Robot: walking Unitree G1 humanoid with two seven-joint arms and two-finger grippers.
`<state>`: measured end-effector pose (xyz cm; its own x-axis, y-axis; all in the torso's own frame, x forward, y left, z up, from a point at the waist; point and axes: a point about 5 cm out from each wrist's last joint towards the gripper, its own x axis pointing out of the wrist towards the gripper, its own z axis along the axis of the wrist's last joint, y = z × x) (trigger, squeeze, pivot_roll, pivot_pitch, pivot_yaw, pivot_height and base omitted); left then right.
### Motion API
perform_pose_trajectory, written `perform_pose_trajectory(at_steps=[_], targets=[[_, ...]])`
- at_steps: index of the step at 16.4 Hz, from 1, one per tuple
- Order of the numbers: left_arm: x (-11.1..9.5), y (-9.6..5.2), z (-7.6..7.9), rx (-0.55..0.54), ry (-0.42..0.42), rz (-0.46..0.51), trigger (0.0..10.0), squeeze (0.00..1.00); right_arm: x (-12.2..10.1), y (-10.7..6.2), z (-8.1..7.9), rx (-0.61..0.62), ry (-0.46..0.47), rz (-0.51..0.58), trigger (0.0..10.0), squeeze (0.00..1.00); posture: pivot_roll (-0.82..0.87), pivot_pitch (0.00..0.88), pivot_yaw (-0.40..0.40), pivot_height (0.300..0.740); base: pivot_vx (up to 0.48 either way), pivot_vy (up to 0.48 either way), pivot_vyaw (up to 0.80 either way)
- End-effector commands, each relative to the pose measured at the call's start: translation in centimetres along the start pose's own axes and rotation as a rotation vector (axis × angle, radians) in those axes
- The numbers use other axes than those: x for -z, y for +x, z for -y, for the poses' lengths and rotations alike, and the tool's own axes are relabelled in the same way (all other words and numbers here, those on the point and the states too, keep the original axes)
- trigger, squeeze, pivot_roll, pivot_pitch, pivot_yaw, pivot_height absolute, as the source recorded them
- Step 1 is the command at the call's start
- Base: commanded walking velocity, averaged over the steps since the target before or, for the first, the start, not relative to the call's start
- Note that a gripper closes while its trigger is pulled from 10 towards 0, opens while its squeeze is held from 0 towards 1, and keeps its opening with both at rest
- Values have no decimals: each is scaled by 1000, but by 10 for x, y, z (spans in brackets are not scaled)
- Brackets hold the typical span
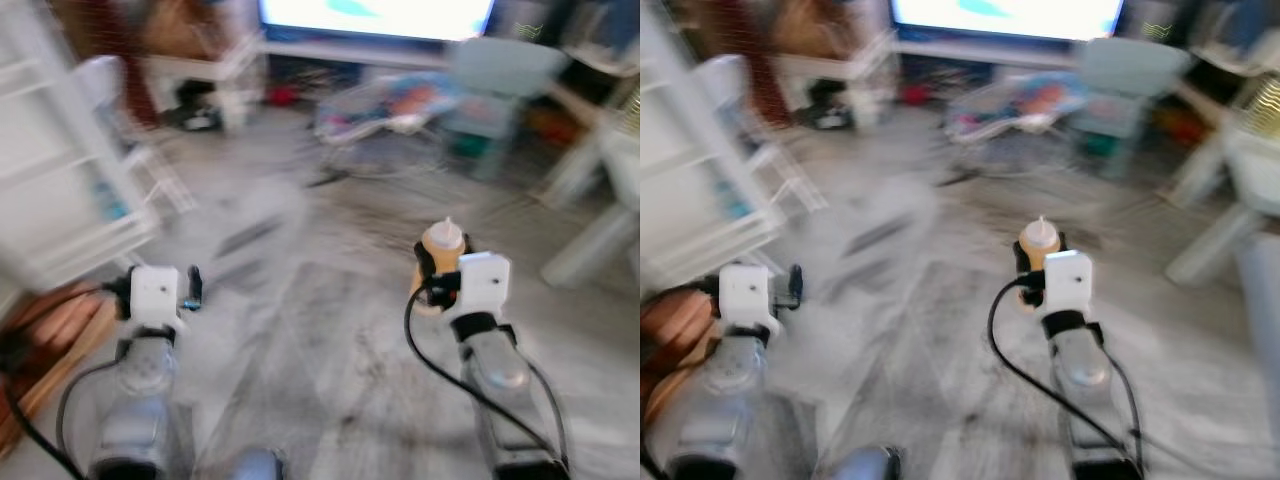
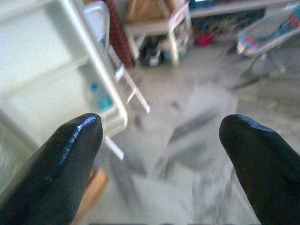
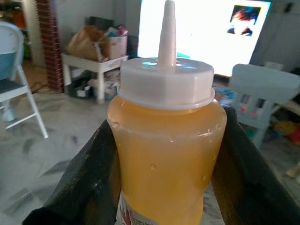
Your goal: Restocking fridge
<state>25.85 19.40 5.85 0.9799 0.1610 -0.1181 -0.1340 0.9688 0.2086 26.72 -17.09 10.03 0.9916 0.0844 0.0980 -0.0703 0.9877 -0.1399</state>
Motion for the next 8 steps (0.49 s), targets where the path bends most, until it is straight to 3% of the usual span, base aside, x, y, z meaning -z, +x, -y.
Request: perform_pose_trajectory(at_steps=[1,3,5,6,8], targets=[[-1,-2,3,7,0,9,10000,0,1,1,5,34,6,-5,10000,0,94,53,-2,740,0,0,0],[2,-4,9,29,20,11,10000,0,7,-2,19,118,-26,-39,10000,0,82,55,-8,740,0,0,0],[8,-14,0,25,26,-9,10000,0,13,-11,40,217,-38,-86,10000,0,79,68,-17,740,0,0,0],[13,-19,-3,32,20,-32,10000,0,19,-15,43,224,-28,-118,10000,0,80,73,-18,740,0,0,0],[20,-26,-5,66,24,-51,10000,0,35,-26,34,154,10,-218,10000,0,90,74,-32,740,0,0,0]])
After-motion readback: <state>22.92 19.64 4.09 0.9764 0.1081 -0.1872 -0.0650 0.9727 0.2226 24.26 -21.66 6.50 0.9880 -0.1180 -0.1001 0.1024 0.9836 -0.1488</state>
